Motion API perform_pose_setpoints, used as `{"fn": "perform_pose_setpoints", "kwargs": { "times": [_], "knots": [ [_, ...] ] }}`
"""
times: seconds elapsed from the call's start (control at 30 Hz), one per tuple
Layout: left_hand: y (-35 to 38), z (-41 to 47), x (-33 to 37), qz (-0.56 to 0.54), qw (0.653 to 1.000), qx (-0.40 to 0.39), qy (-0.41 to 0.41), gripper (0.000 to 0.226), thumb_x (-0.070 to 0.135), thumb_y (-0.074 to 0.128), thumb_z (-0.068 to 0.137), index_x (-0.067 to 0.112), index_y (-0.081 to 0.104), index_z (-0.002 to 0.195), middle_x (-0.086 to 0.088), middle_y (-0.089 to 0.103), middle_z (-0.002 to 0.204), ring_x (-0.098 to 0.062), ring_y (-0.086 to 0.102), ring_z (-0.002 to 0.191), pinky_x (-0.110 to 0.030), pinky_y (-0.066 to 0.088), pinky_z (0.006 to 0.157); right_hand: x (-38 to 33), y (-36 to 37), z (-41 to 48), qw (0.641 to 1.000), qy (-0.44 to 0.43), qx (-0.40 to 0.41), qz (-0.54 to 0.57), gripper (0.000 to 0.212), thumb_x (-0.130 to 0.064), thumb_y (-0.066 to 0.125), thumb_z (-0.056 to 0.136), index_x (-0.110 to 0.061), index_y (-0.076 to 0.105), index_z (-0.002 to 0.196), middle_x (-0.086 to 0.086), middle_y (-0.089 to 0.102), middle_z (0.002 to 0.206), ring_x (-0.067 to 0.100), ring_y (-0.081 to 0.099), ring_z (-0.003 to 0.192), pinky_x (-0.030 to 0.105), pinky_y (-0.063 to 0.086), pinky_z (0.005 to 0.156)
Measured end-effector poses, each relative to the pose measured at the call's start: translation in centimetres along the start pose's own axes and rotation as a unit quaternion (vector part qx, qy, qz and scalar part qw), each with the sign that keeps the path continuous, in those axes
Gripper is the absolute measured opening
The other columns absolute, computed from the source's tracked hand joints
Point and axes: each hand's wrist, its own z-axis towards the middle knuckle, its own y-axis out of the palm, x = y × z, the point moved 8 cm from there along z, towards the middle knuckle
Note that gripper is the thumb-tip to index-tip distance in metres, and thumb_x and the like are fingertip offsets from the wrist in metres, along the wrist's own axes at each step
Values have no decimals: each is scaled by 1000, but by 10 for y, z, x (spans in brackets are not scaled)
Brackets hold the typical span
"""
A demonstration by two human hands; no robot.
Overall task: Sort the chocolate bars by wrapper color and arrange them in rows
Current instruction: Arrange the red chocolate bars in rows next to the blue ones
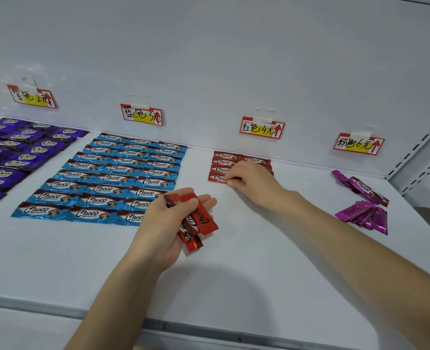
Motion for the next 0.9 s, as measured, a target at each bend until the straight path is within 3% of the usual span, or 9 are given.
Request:
{"fn": "perform_pose_setpoints", "kwargs": {
  "times": [0.33,0.57,0.9],
  "knots": [
    [0,0,1,-4,1000,3,8,22,0,49,93,8,56,112,-13,72,98,-24,71,87,-38,55,75,1,0,-2,1000,28,12,-7,19,-9,51,90,-2,66,83,8,65,87,20,54,84,41,47,76],
    [-1,1,0,-5,1000,4,7,18,0,49,92,11,57,104,-11,72,92,-21,72,79,-33,60,63,-2,-2,-5,998,39,24,-36,19,-11,49,93,-4,66,86,6,64,90,20,54,86,33,43,70],
    [1,0,2,-12,1000,3,9,19,-1,49,92,9,56,107,-12,72,94,-23,71,85,-36,55,68,2,1,-6,999,40,28,-15,19,-13,50,92,-9,65,82,3,63,87,18,52,83,33,42,67]
  ]
}}
